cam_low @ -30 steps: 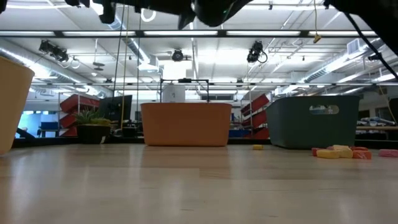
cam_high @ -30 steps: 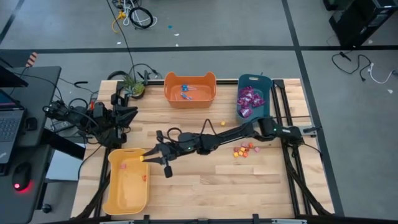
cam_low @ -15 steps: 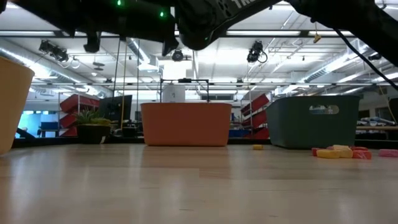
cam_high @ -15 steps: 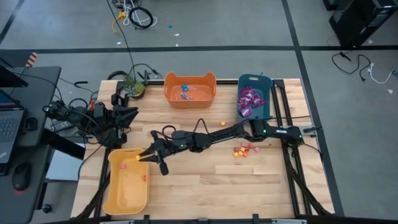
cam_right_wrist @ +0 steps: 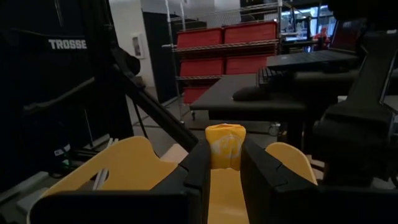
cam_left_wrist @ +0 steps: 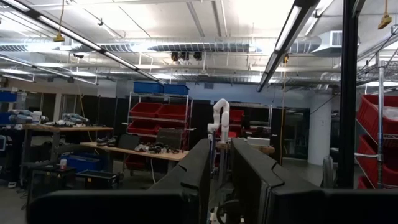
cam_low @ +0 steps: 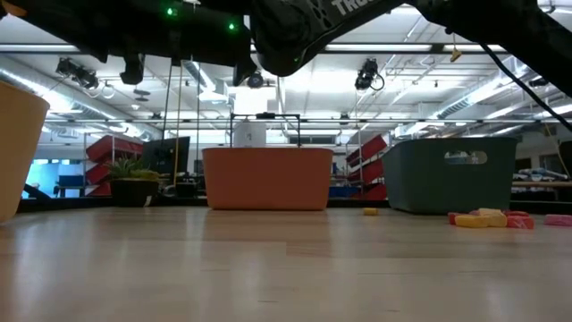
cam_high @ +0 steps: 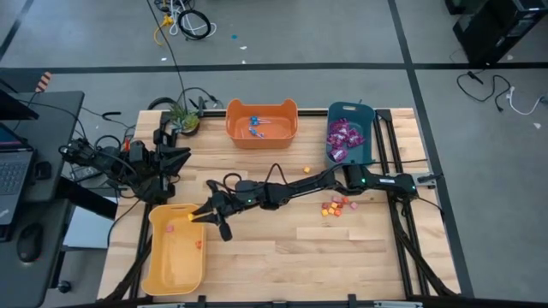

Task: Sort candy
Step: Put the yellow candy into the yellow bin

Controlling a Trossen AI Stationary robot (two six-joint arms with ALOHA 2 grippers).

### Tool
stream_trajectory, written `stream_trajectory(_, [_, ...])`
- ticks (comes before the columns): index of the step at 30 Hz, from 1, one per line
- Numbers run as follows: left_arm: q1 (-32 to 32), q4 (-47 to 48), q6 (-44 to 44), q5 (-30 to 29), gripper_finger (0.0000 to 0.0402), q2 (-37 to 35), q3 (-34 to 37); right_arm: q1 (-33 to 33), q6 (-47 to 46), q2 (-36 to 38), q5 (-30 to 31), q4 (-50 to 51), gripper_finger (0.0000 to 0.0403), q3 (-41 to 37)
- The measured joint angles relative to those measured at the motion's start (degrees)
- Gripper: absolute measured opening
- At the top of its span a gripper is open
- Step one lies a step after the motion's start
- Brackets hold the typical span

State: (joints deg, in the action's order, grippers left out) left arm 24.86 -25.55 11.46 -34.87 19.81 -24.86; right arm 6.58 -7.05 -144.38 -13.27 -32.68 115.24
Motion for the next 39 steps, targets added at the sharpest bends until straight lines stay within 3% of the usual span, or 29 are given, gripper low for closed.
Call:
stream_trajectory(13, [0.00,0.17,0.01,0.00,0.0067,0.00,0.00,0.18,0.15,0.04,0.59,2.24,0.0063,0.00])
stream_trajectory(22, [0.00,0.19,0.01,0.00,0.0067,0.00,0.00,0.53,1.01,0.04,7.68,5.72,0.0063,-0.04])
stream_trajectory(31, [0.00,0.21,0.01,0.00,0.0067,0.00,0.00,0.88,1.35,0.04,7.70,11.13,0.0064,-0.04])
stream_trajectory(39, [0.01,0.26,0.01,0.00,0.0067,0.00,0.00,0.88,2.29,0.04,8.20,10.19,0.0079,-0.04])
